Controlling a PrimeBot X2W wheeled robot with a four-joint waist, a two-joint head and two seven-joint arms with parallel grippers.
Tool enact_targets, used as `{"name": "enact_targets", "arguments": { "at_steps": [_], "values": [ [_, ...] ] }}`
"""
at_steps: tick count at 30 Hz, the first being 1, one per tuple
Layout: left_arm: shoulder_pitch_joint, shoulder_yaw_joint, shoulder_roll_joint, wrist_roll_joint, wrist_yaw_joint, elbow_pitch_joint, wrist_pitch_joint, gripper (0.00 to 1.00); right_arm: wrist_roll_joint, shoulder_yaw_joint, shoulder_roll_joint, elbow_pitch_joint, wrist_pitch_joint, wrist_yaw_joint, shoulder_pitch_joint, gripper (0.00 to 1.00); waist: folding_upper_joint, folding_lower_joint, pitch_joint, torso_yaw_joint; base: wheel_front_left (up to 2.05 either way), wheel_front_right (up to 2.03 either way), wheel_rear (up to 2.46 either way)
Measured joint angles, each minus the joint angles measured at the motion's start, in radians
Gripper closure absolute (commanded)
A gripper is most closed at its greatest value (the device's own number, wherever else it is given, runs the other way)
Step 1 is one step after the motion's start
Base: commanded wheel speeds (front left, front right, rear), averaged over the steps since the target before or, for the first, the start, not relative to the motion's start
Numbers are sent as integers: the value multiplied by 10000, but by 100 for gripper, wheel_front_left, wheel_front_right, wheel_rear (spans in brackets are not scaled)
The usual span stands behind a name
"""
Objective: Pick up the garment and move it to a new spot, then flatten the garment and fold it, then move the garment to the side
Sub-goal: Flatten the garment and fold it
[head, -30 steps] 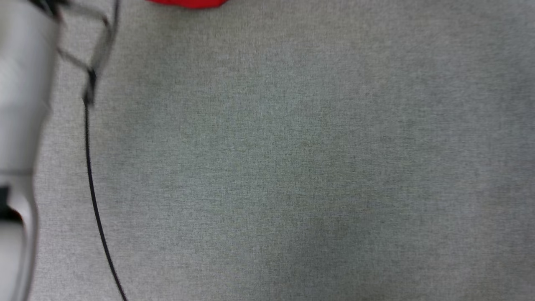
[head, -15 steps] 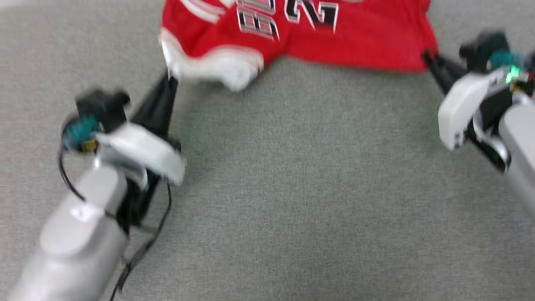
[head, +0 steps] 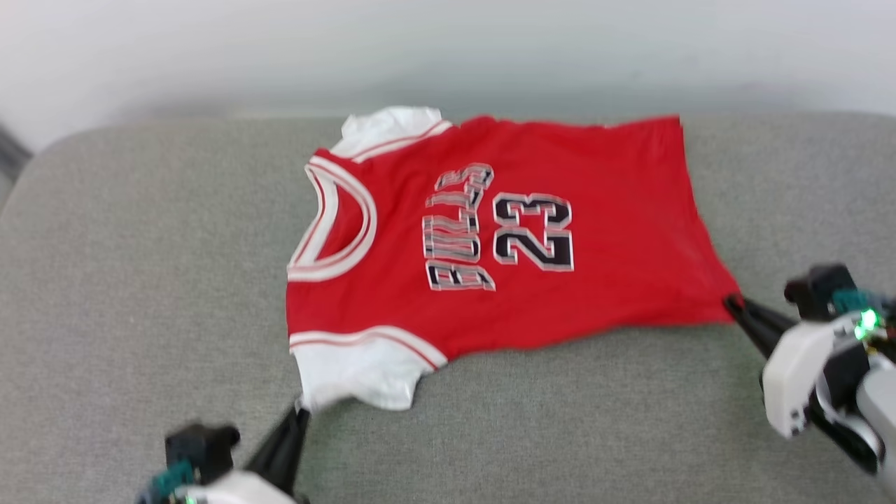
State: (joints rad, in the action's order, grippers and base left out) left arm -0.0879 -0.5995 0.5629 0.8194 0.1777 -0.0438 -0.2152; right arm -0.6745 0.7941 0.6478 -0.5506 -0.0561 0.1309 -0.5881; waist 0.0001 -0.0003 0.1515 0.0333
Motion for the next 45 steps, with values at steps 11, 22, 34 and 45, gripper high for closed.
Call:
{"name": "enact_targets", "arguments": {
  "at_steps": [11,22,34,45],
  "values": [
    [2565,-288,403,525,901,1344,205,100,-286,-1361,593,1312,311,2,3270,100,0,0,-1385,86,0,0,0],
    [3673,-422,614,974,1039,1463,405,100,244,-3425,541,2767,1037,2,6197,100,0,1,-1711,214,0,0,0],
    [1368,-360,922,23,244,899,558,100,897,-4842,-36,4054,2171,0,6234,100,0,3,-1370,217,0,0,0],
    [-2309,-368,688,-690,-911,-489,1267,100,1030,-5181,-25,4489,2669,0,4643,100,0,5,-89,85,0,0,0]
  ]
}}
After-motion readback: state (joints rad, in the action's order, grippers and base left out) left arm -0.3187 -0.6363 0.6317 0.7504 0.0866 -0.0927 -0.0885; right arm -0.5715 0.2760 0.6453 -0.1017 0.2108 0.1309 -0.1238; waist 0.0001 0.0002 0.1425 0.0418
